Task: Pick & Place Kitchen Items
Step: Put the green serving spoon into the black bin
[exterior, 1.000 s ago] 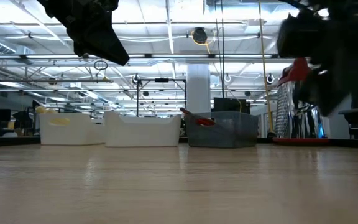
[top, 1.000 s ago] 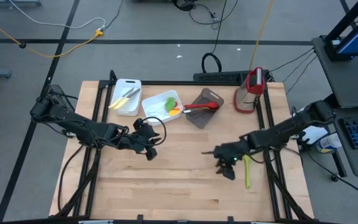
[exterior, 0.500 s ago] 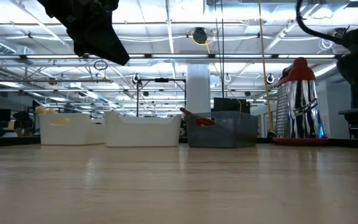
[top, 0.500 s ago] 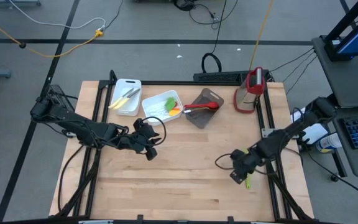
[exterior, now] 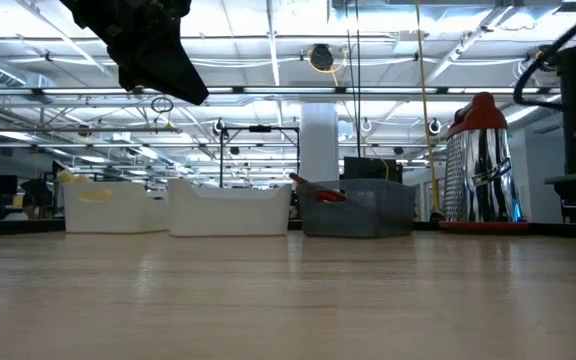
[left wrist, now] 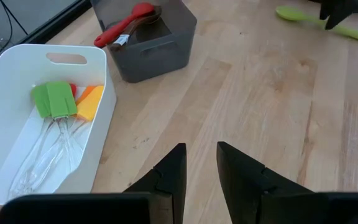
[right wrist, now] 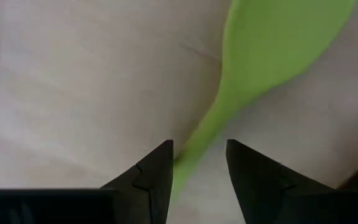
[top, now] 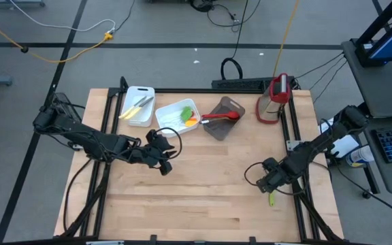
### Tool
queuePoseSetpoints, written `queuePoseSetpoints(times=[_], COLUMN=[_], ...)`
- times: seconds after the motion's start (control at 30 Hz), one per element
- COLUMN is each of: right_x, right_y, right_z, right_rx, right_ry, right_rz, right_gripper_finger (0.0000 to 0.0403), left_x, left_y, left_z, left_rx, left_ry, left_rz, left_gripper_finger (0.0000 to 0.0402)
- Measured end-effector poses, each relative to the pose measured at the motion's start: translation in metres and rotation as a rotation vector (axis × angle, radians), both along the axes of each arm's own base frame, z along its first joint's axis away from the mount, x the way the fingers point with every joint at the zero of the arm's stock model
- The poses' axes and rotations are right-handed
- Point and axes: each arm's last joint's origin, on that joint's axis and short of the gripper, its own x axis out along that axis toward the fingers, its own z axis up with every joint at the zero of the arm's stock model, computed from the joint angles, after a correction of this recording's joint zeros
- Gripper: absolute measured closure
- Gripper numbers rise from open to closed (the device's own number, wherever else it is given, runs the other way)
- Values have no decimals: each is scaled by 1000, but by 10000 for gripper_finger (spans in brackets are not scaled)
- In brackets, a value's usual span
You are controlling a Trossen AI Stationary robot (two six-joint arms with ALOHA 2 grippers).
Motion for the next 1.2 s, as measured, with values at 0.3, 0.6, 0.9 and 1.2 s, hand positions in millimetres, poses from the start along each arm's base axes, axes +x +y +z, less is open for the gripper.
queuePoseSetpoints(times=[0.3, 0.6, 0.9, 1.2], right_x=[-12, -15, -3, 32], right_y=[-9, -13, -14, -6], right_z=[-23, -25, -20, 7], right_rx=[1, -14, -10, -234], right_ry=[20, 34, -71, -413], right_rz=[9, 177, 301, 464], right_gripper_finger=[274, 367, 376, 375], left_x=[0, 0, 0, 5], left_y=[0, 0, 0, -1], left_z=[0, 0, 0, 6], left_rx=[-1, -1, 3, 30], left_ry=[-1, -1, -1, -75], left_rz=[0, -1, -4, -15], left_gripper_finger=[309, 309, 309, 309])
